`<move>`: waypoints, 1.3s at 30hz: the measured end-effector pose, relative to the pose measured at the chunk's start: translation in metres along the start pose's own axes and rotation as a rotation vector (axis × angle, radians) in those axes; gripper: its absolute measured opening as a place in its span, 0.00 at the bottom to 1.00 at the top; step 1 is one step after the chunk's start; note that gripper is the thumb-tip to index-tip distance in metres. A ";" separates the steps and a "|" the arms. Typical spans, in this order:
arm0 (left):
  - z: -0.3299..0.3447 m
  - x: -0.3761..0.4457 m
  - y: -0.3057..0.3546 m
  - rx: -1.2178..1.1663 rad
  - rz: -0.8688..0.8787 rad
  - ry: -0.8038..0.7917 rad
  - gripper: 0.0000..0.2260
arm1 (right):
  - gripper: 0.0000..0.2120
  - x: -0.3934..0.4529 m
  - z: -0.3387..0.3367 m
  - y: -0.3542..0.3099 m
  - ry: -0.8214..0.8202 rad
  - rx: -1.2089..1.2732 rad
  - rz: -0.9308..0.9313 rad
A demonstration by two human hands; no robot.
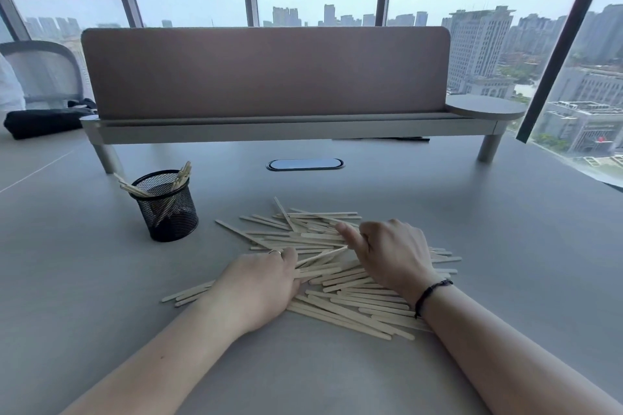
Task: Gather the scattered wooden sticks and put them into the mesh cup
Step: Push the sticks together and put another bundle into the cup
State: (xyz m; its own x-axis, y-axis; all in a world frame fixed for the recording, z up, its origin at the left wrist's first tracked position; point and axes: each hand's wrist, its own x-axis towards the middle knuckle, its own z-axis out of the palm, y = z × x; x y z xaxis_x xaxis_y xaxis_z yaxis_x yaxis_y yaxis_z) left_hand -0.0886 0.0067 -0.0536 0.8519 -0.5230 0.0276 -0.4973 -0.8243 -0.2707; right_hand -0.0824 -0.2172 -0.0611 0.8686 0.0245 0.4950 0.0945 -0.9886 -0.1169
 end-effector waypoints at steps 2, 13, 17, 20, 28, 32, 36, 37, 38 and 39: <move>0.002 -0.001 -0.001 -0.005 0.009 0.021 0.18 | 0.42 0.000 0.000 0.000 0.000 0.008 0.002; -0.001 -0.002 -0.009 -0.098 -0.125 0.081 0.03 | 0.43 0.000 -0.004 -0.004 0.022 0.056 0.026; 0.007 0.000 -0.027 -0.278 -0.138 0.317 0.09 | 0.45 -0.001 -0.008 -0.009 0.036 0.100 0.041; 0.009 -0.003 -0.037 -0.590 -0.053 0.537 0.16 | 0.42 0.000 -0.012 -0.014 0.017 0.166 0.014; -0.006 -0.007 -0.055 -1.076 -0.187 0.923 0.24 | 0.38 0.017 -0.048 -0.059 -0.057 0.624 -0.005; -0.002 -0.003 -0.058 -1.238 -0.216 0.852 0.31 | 0.29 0.028 -0.053 -0.085 -0.077 1.090 0.044; 0.007 0.000 -0.056 -1.346 -0.202 0.698 0.31 | 0.28 0.045 -0.038 -0.102 -0.103 1.260 0.196; 0.010 0.001 -0.055 -1.368 -0.214 0.691 0.29 | 0.29 0.047 -0.033 -0.105 -0.108 1.293 0.240; 0.011 0.003 -0.054 -1.394 -0.241 0.697 0.28 | 0.30 0.048 -0.029 -0.107 -0.109 1.329 0.283; 0.012 0.004 -0.053 -1.434 -0.280 0.709 0.26 | 0.30 0.049 -0.026 -0.108 -0.106 1.366 0.313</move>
State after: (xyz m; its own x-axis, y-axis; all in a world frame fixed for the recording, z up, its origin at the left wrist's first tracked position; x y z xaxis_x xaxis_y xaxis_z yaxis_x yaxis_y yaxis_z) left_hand -0.0567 0.0512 -0.0503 0.8964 0.0155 0.4430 -0.4304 -0.2081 0.8783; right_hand -0.0624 -0.1127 -0.0017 0.9676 -0.0955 0.2336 0.2313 -0.0343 -0.9723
